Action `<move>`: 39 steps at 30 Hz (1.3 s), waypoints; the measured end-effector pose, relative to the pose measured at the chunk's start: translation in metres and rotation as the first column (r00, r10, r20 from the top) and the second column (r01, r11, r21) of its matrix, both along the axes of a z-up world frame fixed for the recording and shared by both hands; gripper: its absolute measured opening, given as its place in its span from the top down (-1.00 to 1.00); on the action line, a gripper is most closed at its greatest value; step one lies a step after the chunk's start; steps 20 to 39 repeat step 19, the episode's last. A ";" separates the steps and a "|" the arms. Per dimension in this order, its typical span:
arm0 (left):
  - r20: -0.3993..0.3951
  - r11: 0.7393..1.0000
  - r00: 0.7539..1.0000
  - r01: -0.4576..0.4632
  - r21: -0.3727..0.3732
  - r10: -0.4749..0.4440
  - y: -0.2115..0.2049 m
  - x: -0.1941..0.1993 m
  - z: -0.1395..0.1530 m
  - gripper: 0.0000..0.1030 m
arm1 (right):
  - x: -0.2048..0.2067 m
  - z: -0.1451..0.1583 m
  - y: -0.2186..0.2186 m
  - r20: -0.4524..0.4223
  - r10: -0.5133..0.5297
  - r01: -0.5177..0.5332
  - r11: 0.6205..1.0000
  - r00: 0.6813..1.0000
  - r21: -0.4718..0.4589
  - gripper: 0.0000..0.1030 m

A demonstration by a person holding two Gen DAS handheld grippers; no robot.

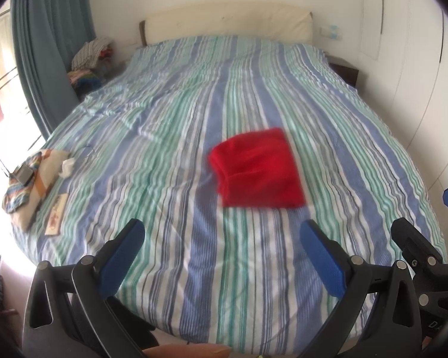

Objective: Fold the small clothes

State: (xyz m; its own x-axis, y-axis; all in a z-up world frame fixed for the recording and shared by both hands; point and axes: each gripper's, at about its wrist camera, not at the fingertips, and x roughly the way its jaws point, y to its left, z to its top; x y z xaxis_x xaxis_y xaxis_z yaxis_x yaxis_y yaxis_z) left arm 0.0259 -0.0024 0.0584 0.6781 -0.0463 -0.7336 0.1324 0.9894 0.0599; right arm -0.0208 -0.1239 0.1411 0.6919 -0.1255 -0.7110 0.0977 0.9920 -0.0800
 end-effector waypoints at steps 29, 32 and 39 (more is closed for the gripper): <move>0.018 1.000 1.000 0.019 0.010 -0.019 -0.004 0.000 -0.002 -0.99 | 0.003 -0.003 0.001 -0.003 -0.010 0.010 1.000 1.000 -0.005 -1.00; 0.018 1.000 1.000 0.019 0.010 -0.019 -0.004 0.000 -0.002 -0.99 | 0.003 -0.003 0.001 -0.003 -0.010 0.010 1.000 1.000 -0.005 -1.00; 0.018 1.000 1.000 0.019 0.010 -0.019 -0.004 0.000 -0.002 -0.99 | 0.003 -0.003 0.001 -0.003 -0.010 0.010 1.000 1.000 -0.005 -1.00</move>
